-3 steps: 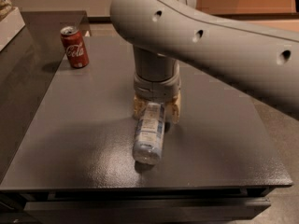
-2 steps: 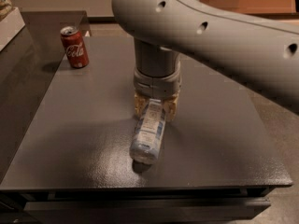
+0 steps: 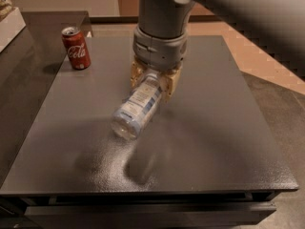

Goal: Pick blue plastic bottle

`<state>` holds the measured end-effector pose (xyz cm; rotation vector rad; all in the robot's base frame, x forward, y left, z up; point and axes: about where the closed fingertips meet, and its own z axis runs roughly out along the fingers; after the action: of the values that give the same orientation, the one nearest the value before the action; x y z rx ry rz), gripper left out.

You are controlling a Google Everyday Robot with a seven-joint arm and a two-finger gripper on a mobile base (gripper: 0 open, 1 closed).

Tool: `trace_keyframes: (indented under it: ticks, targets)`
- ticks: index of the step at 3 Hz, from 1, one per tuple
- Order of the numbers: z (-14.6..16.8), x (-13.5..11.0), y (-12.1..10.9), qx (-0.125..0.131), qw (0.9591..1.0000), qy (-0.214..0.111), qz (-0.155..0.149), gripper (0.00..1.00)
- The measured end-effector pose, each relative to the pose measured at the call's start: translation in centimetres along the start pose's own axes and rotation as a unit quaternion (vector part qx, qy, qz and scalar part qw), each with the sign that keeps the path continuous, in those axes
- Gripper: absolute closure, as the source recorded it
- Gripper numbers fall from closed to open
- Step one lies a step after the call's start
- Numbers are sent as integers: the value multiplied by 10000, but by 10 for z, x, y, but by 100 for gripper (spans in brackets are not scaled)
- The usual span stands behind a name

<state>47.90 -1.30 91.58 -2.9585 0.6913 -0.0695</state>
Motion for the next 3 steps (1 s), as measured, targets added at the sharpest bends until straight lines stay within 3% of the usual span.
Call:
trace_keyframes:
  ticks: [1, 2, 3]
  targets:
    - [-37, 12, -19, 323, 9972, -26, 679, 100]
    - [-70, 26, -36, 714, 9902, -1, 1204, 100]
    - [-88, 31, -45, 999, 9837, -26, 1493, 100]
